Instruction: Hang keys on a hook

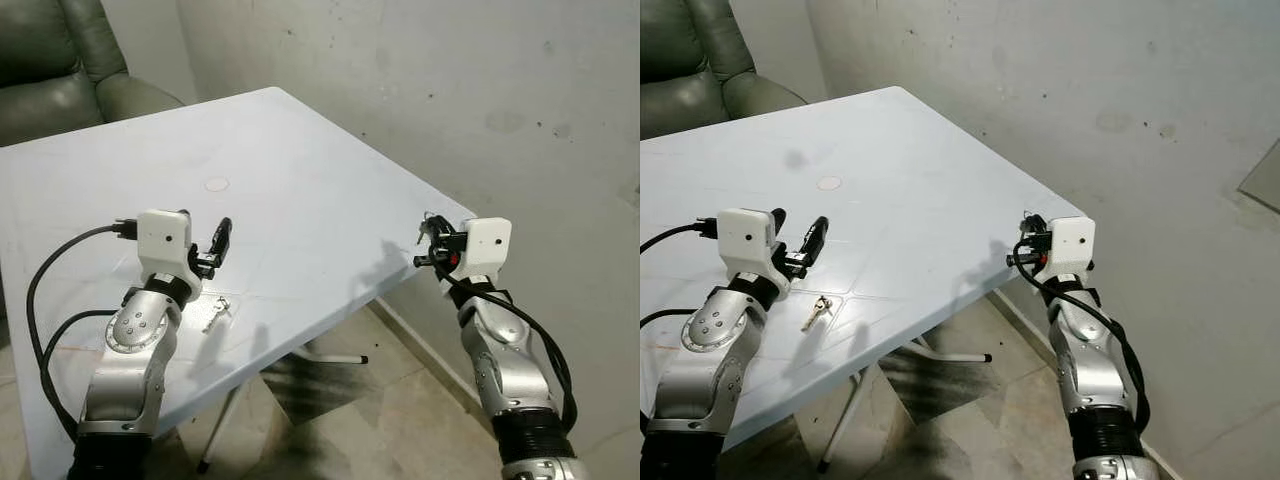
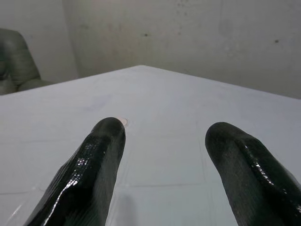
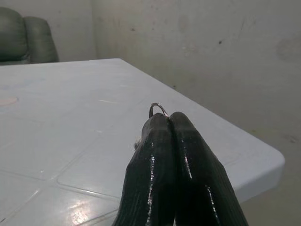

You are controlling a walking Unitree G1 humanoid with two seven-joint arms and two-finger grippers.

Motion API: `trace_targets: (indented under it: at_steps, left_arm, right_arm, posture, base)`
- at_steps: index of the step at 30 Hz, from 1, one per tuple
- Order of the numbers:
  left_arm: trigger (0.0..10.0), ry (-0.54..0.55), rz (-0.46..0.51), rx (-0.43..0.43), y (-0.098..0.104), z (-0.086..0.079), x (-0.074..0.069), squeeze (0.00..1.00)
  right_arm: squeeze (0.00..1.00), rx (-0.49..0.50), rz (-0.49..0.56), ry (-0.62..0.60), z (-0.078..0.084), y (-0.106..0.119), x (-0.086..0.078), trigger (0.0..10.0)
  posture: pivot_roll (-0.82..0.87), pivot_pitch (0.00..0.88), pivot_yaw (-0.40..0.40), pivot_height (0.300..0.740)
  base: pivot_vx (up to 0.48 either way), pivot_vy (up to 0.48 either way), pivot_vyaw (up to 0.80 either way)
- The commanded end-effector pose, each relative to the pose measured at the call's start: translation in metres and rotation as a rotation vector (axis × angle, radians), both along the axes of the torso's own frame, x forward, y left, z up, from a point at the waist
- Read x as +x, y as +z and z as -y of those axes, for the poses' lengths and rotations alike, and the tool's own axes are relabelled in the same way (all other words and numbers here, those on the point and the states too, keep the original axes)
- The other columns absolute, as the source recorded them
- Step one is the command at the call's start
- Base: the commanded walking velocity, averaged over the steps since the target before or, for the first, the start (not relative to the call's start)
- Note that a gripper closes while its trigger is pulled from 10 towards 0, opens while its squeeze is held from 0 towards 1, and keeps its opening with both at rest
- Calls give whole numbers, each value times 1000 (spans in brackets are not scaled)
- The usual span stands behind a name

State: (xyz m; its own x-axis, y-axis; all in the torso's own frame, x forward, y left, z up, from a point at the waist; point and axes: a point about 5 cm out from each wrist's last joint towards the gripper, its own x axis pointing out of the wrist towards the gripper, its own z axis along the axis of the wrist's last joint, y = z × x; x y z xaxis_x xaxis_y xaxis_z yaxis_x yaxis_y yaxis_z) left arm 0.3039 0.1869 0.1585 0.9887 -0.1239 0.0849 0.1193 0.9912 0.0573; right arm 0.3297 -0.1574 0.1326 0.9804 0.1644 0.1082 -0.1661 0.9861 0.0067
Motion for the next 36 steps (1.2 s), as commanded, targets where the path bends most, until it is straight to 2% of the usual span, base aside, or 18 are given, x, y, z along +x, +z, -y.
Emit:
trace_targets:
  at_steps: [1, 6, 9, 11, 21, 23, 26, 36]
  left_arm:
    - [10000, -6, 7, 1, 3, 3, 1, 0]
    - [10000, -4, 6, 2, 2, 3, 1, 0]
    - [10000, 19, 9, -15, 2, 1, 1, 0]
    - [10000, 77, 8, -39, 2, -3, 1, 0]
    - [10000, 119, 2, -63, 2, -7, 2, 0]
    - [10000, 131, -4, -67, 2, -8, 2, 0]
    - [10000, 131, -10, -75, 1, -8, 2, 0]
    - [10000, 136, -41, -88, -2, -11, 2, 0]
  right_arm:
    - [0, -7, 15, -4, 3, 5, 0, 10000]
    - [0, -7, 14, -4, 2, 6, 0, 10000]
    - [0, -8, 13, 1, 1, 5, 0, 10000]
    - [0, -13, 9, 11, 1, 5, 1, 10000]
    - [0, -24, 10, 24, -1, 8, 2, 10000]
    - [0, -26, 14, 24, -1, 9, 3, 10000]
    - [0, -19, 22, 9, -1, 10, 3, 10000]
    - [0, 30, -72, -4, -7, 7, 7, 10000]
  posture:
    - [-103, 0, 15, 740]
    - [-103, 0, 15, 740]
    - [-100, 0, 11, 740]
    - [-92, 0, -3, 740]
    - [-89, 0, -15, 740]
    - [-89, 0, -15, 728]
    - [-87, 0, -22, 728]
    - [-86, 0, -33, 728]
  base:
    - [0, -480, -550]
    - [0, -480, -550]
    - [0, 0, -563]
    - [0, 0, -556]
    - [0, 0, -553]
    - [0, 0, -463]
    - [0, 0, 0]
    - [0, 0, 0]
